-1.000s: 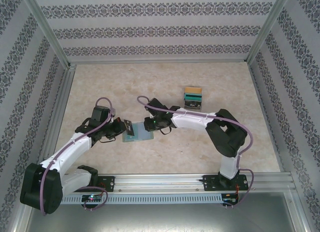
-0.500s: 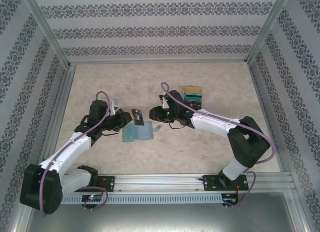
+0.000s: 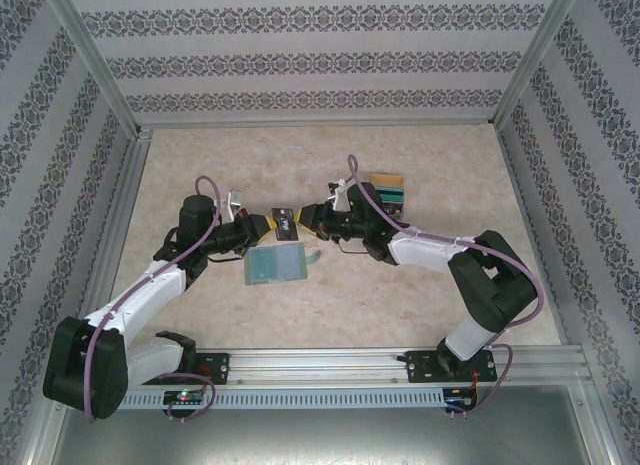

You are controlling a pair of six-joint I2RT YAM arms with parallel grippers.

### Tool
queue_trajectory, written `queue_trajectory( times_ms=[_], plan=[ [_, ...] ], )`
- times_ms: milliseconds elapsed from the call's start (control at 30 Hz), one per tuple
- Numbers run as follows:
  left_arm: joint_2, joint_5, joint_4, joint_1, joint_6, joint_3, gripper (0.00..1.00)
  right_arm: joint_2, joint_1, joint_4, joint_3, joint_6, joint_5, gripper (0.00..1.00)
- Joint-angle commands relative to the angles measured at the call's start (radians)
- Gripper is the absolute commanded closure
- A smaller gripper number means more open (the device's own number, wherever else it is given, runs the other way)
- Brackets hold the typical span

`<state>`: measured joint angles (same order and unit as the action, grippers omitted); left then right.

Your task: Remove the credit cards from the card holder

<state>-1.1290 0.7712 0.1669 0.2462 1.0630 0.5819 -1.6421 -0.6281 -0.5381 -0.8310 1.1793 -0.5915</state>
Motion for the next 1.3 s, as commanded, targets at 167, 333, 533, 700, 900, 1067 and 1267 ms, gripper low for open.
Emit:
queue_trajectory(
  times_ms=[167, 333, 533, 700, 900, 1067, 1267],
  plan=[
    [0.000, 0.021, 0.060, -0.014, 0.013, -0.002, 1.00, -0.041, -0.002, -0.135, -0.003, 0.069, -0.066, 0.76],
    [-0.005, 0.016, 0.069, -0.013, 0.020, -0.002, 1.00, -0.056, -0.001, -0.174, 0.007, 0.088, -0.079, 0.79],
    [-0.019, 0.015, 0.083, -0.017, 0.025, -0.007, 1.00, -0.053, -0.001, -0.199, 0.020, 0.104, -0.092, 0.82],
    [-0.027, 0.017, 0.072, -0.018, 0.016, -0.005, 0.90, -0.044, 0.003, -0.204, 0.033, 0.109, -0.092, 1.00],
    [-0.022, 0.015, -0.015, -0.026, -0.043, 0.015, 0.42, -0.021, 0.029, -0.171, 0.029, 0.079, -0.113, 1.00],
    [-0.008, -0.004, -0.113, -0.036, -0.105, 0.042, 0.33, 0.045, 0.077, 0.002, 0.018, -0.061, -0.147, 1.00],
    [-0.002, -0.023, -0.144, -0.047, -0.118, 0.042, 0.00, 0.141, 0.145, 0.490, -0.087, -0.467, -0.112, 1.00]
  ],
)
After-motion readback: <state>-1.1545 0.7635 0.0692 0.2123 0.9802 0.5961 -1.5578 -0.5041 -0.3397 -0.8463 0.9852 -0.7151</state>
